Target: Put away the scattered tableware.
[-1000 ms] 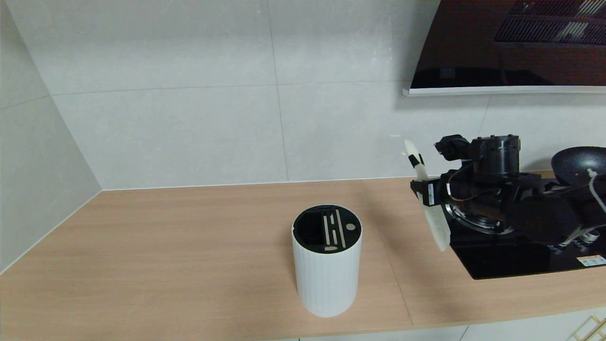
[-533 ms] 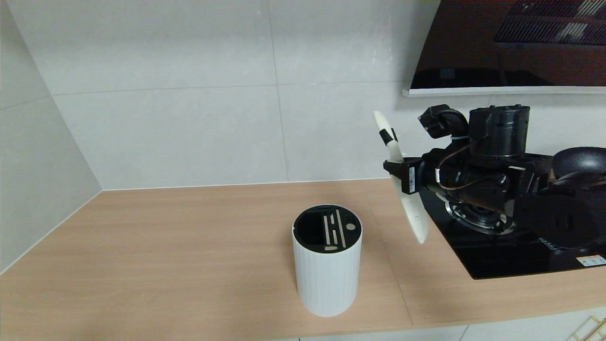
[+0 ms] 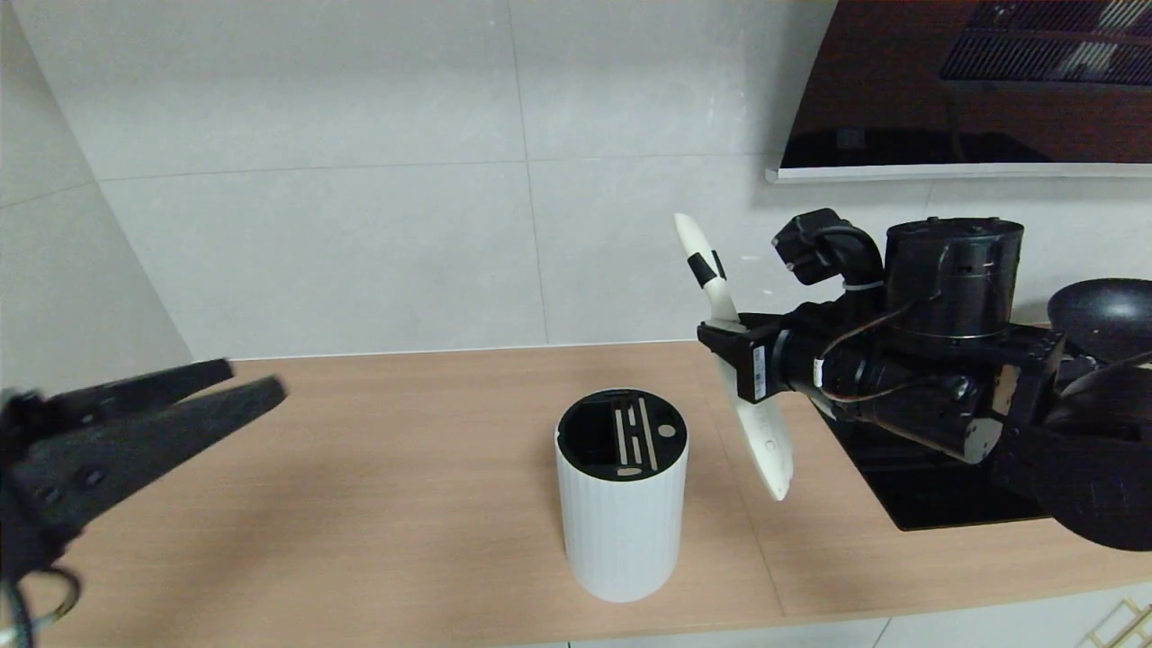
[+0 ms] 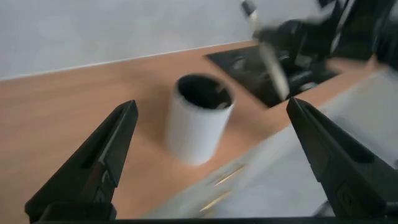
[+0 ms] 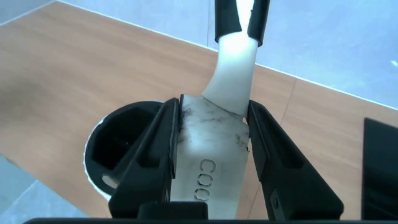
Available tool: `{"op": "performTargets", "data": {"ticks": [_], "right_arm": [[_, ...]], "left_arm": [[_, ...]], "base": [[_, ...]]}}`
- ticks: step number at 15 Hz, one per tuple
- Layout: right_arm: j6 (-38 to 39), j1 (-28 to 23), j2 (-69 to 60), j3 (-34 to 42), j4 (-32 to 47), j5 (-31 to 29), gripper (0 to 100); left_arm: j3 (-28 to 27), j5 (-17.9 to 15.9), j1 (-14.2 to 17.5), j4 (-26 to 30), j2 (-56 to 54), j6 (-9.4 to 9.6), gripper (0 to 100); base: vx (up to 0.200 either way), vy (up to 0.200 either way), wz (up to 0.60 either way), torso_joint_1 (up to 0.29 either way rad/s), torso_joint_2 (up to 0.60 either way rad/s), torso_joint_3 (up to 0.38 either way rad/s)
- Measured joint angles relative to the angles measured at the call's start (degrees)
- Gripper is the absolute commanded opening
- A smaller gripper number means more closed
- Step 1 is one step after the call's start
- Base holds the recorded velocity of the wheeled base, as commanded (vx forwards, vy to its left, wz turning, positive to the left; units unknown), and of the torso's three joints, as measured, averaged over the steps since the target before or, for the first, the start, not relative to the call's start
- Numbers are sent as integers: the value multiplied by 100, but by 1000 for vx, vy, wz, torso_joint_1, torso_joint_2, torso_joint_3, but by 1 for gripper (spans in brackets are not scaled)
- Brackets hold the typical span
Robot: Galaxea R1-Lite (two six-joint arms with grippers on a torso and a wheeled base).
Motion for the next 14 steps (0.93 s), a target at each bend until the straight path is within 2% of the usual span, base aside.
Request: {"op": "performTargets", "data": {"ticks": [2, 3, 4, 5, 7, 11, 14], "right_arm": [[10, 247, -13, 39, -11, -222, 0], [11, 372, -17, 72, -10, -283, 0], [18, 463, -20, 99, -13, -294, 0], [16, 527, -20, 129, -13, -296, 0], [22, 647, -22, 188, -27, -293, 0], [7, 916, -24, 363, -558, -356, 0], [10, 1180, -28, 479, -627, -411, 0]], "left_arm": [[-166, 249, -556, -1426, 1187, -678, 100], [-227, 389, -868, -2258, 1725, -1229, 100], [-274, 464, -1168, -2734, 2148, -1833, 100], [-312, 495, -1389, -2942, 2423, -2108, 100], [-375, 545, -1725, -3202, 2833, -2280, 100], [-517, 640, -2004, -3233, 3239, -2400, 100], [-758, 1165, -2149, -3238, 3561, -2427, 100]], "base": [[0, 0, 0, 0, 0, 0], [0, 0, 0, 0, 0, 0], [0, 0, 0, 0, 0, 0], [0, 0, 0, 0, 0, 0], [0, 0, 0, 0, 0, 0], [0, 0, 0, 0, 0, 0], [0, 0, 0, 0, 0, 0]]}}
